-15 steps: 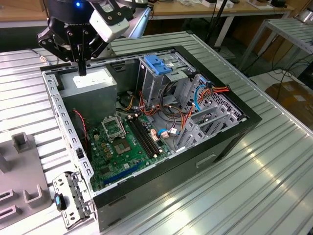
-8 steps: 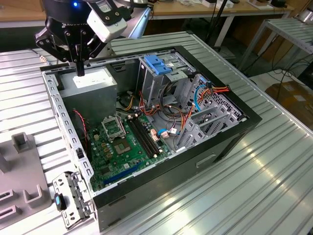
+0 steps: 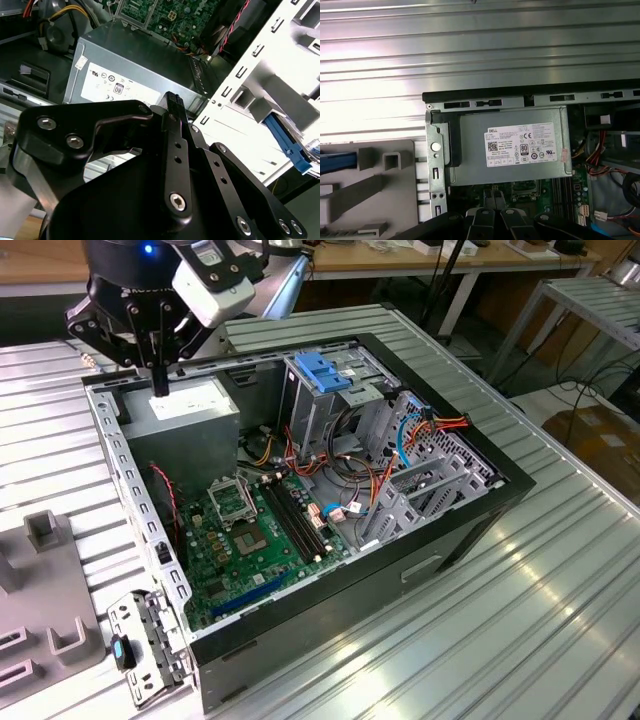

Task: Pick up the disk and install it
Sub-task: 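Reach for the disk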

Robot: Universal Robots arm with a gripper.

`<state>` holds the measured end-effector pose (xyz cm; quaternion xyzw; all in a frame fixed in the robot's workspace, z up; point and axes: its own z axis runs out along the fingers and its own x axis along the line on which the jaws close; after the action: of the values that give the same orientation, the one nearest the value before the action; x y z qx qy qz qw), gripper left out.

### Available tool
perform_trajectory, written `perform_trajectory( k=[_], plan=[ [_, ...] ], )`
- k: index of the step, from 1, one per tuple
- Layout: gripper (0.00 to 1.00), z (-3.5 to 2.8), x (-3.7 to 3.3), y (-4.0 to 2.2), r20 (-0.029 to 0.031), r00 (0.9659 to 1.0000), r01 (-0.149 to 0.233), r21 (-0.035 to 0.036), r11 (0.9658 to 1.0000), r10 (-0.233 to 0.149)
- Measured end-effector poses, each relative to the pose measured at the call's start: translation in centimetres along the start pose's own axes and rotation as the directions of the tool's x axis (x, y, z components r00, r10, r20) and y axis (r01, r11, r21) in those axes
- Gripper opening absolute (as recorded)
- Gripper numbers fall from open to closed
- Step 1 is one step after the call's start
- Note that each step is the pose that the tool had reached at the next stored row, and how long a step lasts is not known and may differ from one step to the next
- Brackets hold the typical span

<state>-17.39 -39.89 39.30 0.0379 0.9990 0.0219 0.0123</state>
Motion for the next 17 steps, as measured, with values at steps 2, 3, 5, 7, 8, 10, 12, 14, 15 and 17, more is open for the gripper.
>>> perform_trajectory(
  k=[2,3,5,7,8,10,12,14,15,17],
  plan=[
    [0.1,0.0,0.07,0.0,-0.0001,1.0,0.0,0.0,1.0,0.0],
    [0.1,0.0,0.15,-0.01,-0.0001,1.0,0.0,0.0,1.0,0.0],
    [0.1,0.0,0.26,-0.02,-0.0002,1.0,0.0,0.0,1.0,0.0],
    [0.1,-0.01,0.43,-0.03,-0.0001,1.0,0.0,0.0,1.0,0.0],
    [0.1,-0.01,0.51,-0.04,-0.0002,1.0,0.0,0.0,1.0,0.0],
    [0.1,-0.01,0.6,-0.05,-0.0002,1.0,0.0,0.0,1.0,0.0],
    [0.1,-0.01,0.7,-0.05,-0.0003,1.0,0.0,0.0,1.0,0.0],
    [0.1,-0.01,0.79,-0.06,-0.0005,1.0,0.0,0.0,1.0,0.0],
    [0.1,-0.01,0.84,-0.06,-0.0007,1.0,0.0,0.0,1.0,0.0],
    [0.1,-0.01,0.92,-0.07,-0.0009,1.0,0.0,0.0,1.0,0.0]
  ],
)
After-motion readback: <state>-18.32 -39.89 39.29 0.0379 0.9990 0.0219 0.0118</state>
